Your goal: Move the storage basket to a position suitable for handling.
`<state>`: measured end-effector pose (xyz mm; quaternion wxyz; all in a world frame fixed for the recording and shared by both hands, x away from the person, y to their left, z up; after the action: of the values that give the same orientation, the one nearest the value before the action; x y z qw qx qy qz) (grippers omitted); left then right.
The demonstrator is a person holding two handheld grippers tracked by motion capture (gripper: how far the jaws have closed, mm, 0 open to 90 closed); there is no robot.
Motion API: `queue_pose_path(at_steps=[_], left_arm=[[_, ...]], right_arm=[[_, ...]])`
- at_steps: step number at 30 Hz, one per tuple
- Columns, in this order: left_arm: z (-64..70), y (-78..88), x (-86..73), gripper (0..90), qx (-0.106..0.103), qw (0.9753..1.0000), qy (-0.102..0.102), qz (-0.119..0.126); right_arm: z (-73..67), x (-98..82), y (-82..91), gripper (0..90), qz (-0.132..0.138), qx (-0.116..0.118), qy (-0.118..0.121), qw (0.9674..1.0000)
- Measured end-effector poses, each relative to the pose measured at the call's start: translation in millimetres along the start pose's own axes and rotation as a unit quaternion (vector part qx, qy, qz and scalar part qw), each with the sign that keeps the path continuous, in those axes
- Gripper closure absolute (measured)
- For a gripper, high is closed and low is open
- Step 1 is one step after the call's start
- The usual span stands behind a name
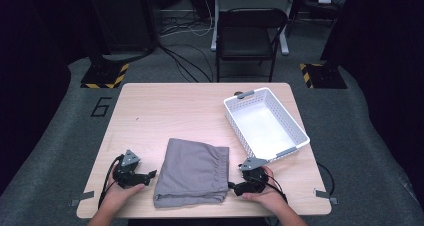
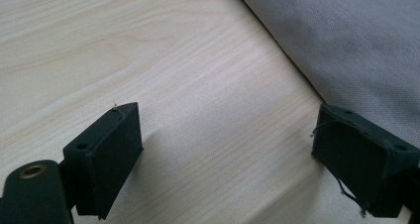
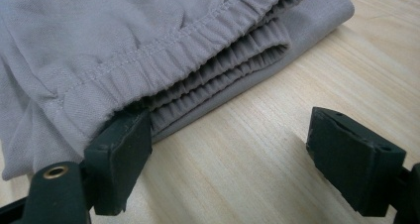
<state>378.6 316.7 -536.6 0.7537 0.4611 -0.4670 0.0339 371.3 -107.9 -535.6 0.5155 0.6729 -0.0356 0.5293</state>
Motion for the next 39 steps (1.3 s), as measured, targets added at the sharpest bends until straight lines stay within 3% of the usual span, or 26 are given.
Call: queue_pose_path(at_steps=[7,8,25,31,34,35,39], left_arm=[[-0.5,-0.9,0.0,13.0,0.003,1.0,0.003,0.007],[-0.6,-0.6,0.1,13.1,0.003,1.0,0.004,0.006],[1.0,1.8,-1.2,16.0,0.006,1.0,0.003,0.005],[2.7,4.7,-0.2,22.5,0.009,0.9999,0.011,-0.002],[2.9,6.4,1.1,22.8,0.01,0.9993,0.035,-0.002],[2.9,7.3,1.4,22.9,0.009,0.9991,0.042,-0.005],[2.4,7.4,1.4,23.0,0.012,0.9989,0.045,-0.002]], right_arm=[[-1.6,0.3,-0.5,16.5,-0.003,-0.01,0.012,0.9999],[-1.5,0.5,-0.8,16.3,-0.004,-0.013,0.024,0.9996],[-0.8,0.5,-0.5,17.4,-0.005,-0.012,0.025,0.9996],[-0.8,2.0,3.0,25.1,-0.018,-0.02,0.015,0.9995],[1.4,4.2,7.4,29.6,-0.037,-0.029,0.009,0.9989],[1.3,5.0,9.8,30.7,-0.05,-0.027,-0.004,0.9984],[4.1,11.6,17.9,37.3,-0.04,-0.036,-0.027,0.9982]])
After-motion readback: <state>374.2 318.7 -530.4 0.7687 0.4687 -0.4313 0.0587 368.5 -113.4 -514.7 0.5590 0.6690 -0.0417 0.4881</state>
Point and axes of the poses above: each handheld gripper's, and its own axes: y roughly backward along the jaws, x roughly out of its top, z roughly to its right, the point moved 1 cm from there along -y, roughly forward along the jaws, and after that the axes turned 12 degrees about -x, right-handed, at the moved point
